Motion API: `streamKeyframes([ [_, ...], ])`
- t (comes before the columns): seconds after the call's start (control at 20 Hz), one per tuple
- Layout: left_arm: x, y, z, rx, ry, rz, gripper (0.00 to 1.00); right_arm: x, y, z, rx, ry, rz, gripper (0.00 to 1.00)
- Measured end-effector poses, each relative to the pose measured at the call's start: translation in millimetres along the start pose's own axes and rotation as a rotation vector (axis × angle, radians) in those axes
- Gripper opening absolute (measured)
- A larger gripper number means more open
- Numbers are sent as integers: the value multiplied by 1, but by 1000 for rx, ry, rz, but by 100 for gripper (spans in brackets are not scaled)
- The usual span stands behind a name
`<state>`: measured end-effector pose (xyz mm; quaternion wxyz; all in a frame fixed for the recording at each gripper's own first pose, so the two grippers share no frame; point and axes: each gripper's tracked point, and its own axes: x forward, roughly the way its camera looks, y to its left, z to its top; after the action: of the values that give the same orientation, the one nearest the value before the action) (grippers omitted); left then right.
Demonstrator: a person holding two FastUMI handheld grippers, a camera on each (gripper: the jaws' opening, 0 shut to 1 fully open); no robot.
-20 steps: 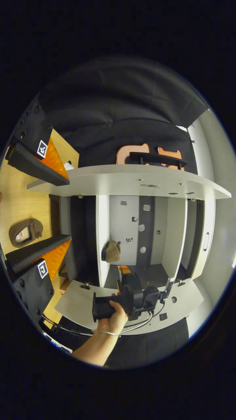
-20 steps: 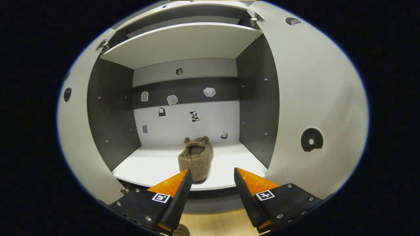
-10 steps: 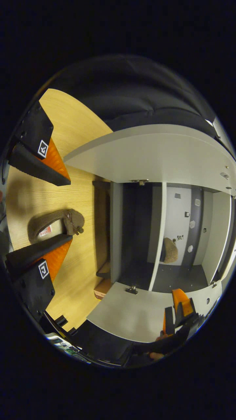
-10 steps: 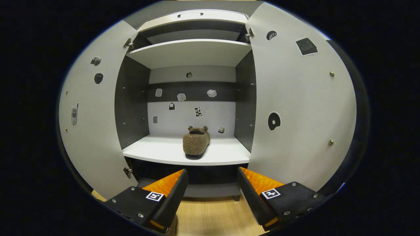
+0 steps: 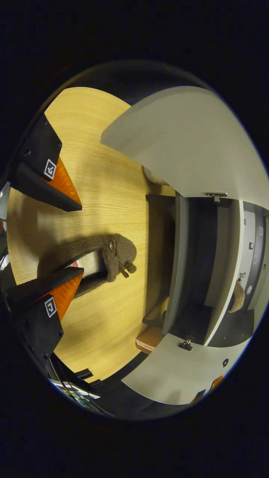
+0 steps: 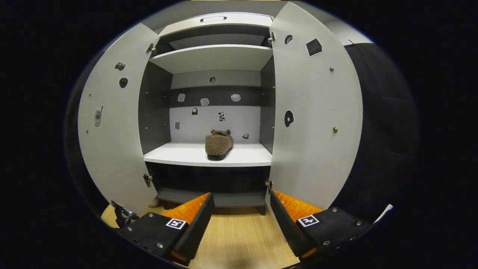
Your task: Grab one shoe with the right hand and put it into the shoe cabinet, grab the other shoe with the left hand and put it into the shoe cabinet; then close the right door with the right hand and the left door with the left hand.
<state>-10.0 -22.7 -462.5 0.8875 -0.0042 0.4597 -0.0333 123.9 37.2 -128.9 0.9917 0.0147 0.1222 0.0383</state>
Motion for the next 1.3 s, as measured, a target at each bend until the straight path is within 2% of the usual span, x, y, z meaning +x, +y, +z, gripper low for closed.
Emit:
streamKeyframes([
  [0.1,8,-1,-6,-19,40,-6,100,-8,-5,-3,2,5,-2,93],
  [0.3,24,-4,-5,-25,90,-13,97,-22,-13,-3,10,3,-2,93],
  [0.35,27,-8,-9,-32,115,-28,86,-26,-18,-2,14,-1,-7,93],
  [0.5,34,-20,-11,-59,166,-64,67,-33,-27,0,19,-6,-20,93],
  [0.55,35,-20,-13,-57,180,-53,49,-36,-29,1,20,-7,-23,93],
  [0.6,35,-17,-13,-42,199,-37,44,-38,-31,2,22,-11,-25,93],
  [0.7,34,-11,-10,-44,216,-23,27,-43,-33,5,27,-20,-26,93],
  [0.75,35,-12,-9,-48,231,-33,13,-44,-34,6,27,-23,-26,93],
  [0.8,35,-5,-11,-48,234,-14,13,-46,-35,6,26,-25,-27,93],
  [0.85,29,-8,-5,-38,243,-19,7,-48,-36,7,21,-28,-27,93],
  [1.0,9,-19,2,-6,239,-42,7,-50,-35,7,8,-25,-24,93],
  [1.2,-22,-33,30,-45,216,-56,7,-59,-27,9,-2,-39,7,92],
  [1.3,-42,-35,60,-77,180,-39,7,-64,-25,9,-10,-44,15,93],
])
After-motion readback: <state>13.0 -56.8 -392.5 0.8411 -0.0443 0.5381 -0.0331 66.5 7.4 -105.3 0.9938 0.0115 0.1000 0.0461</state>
